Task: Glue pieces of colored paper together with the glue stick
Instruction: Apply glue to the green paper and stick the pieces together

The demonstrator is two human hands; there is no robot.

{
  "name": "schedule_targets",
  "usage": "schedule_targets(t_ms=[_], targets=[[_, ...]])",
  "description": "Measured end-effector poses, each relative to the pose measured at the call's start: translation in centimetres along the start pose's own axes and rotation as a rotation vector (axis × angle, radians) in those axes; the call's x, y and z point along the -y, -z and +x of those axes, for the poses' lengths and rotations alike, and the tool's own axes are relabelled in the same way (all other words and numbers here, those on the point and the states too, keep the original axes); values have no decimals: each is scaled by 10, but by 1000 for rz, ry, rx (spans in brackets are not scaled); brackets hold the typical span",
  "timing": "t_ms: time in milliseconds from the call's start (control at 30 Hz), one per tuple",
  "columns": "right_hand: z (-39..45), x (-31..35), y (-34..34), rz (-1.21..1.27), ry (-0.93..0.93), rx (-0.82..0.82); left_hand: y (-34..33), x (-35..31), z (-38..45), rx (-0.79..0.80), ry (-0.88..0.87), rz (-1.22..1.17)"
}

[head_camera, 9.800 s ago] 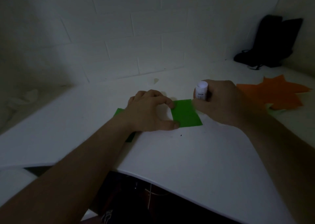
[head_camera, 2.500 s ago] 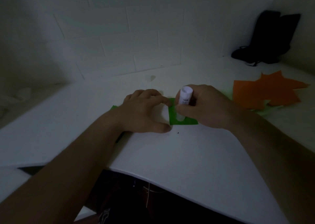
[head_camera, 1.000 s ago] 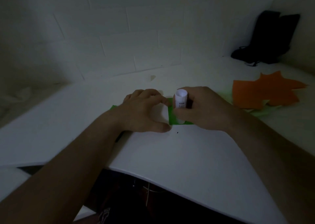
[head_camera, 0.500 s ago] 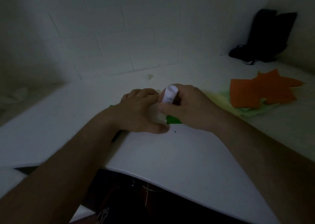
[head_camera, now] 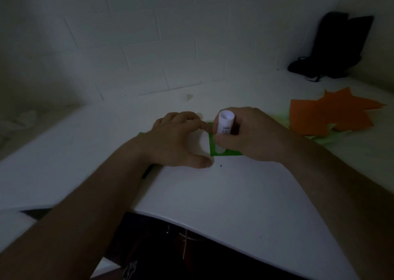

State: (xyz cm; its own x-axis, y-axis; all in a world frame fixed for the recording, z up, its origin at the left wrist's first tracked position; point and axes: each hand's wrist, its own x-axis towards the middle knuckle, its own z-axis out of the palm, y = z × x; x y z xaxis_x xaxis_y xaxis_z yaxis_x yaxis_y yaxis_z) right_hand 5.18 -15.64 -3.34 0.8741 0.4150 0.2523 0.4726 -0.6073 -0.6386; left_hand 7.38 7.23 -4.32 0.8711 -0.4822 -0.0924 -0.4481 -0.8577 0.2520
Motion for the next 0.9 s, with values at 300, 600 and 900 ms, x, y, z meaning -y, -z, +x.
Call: schedule_targets(t_ms=[300,600,900], targets=[[-5,-13,13,-30,20,32,1,0,-1,10,-5,-35],[-5,-20,20,-45,-26,51,1,-2,-1,14,-1,-27],[-10,-15,29,-196,-34,41,0,-1,-1,10,-3,-26]])
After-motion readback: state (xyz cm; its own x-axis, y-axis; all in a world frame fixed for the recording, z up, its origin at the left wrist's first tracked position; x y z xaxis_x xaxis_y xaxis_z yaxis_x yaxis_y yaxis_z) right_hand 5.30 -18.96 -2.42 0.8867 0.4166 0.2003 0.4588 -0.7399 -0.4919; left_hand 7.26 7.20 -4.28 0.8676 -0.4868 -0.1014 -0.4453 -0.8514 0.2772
